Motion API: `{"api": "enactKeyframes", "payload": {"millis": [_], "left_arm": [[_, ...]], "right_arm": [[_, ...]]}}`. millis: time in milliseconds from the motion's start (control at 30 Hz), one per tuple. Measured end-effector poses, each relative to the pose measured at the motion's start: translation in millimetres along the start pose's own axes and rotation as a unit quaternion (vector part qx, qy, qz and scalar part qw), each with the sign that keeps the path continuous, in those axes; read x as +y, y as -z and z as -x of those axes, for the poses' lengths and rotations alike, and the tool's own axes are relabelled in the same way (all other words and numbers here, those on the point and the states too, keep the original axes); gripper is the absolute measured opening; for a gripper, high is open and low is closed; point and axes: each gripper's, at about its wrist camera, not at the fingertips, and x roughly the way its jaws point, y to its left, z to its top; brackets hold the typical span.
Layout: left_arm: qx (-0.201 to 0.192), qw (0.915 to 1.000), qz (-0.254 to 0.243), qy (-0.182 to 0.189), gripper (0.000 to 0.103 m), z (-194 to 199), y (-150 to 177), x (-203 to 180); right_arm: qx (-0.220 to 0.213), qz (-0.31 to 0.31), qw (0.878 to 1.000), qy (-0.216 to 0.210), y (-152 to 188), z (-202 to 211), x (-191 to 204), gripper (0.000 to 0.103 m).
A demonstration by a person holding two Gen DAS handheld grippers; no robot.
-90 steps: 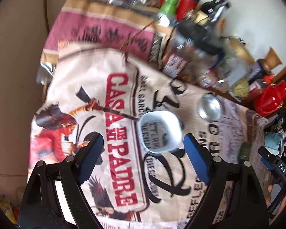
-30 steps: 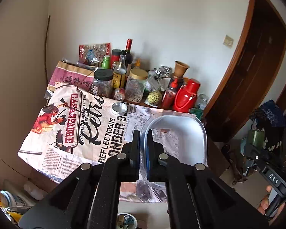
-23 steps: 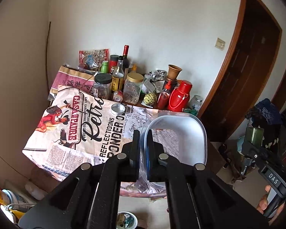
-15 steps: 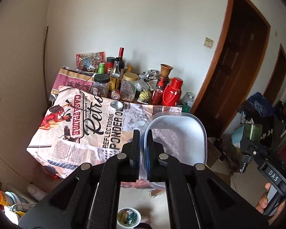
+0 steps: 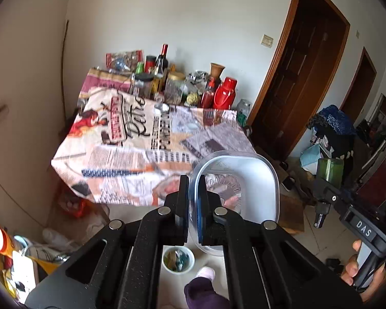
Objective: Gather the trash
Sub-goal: 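Carry the green bottle and clear plastic tub toward the white bucket, then open right tool to drop green bottle while left drops clear tub into bucket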
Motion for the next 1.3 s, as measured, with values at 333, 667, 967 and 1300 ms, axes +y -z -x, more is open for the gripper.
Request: {"api": "enactKeyframes", "payload": {"millis": [333, 667, 967, 1300], "left_arm": [[0.048, 0.9983, 0.02, -0.024, 0.003, -18.1, 37.1, 14.7], [0.154, 0.9846, 0.052, -0.065, 0.003, -116.3, 110.5, 31.2], [0.228, 0.9659, 0.082, -0.092, 0.003, -213.0, 200.6, 58.4], [0.279, 0.9481, 0.107, -0.108, 0.003, -303.6, 279.6, 91.8]], "right_arm": [[0.064, 0.017, 0.997, -0.031, 24.2, -30.8, 3.3, 0.039], [0.147, 0.028, 0.988, -0.043, 83.6, -115.2, -20.4, 0.039], [0.264, 0.027, 0.963, -0.038, 178.4, -215.3, -56.2, 0.039], [0.306, 0.038, 0.95, -0.054, 240.3, -306.9, -65.5, 0.04]]}}
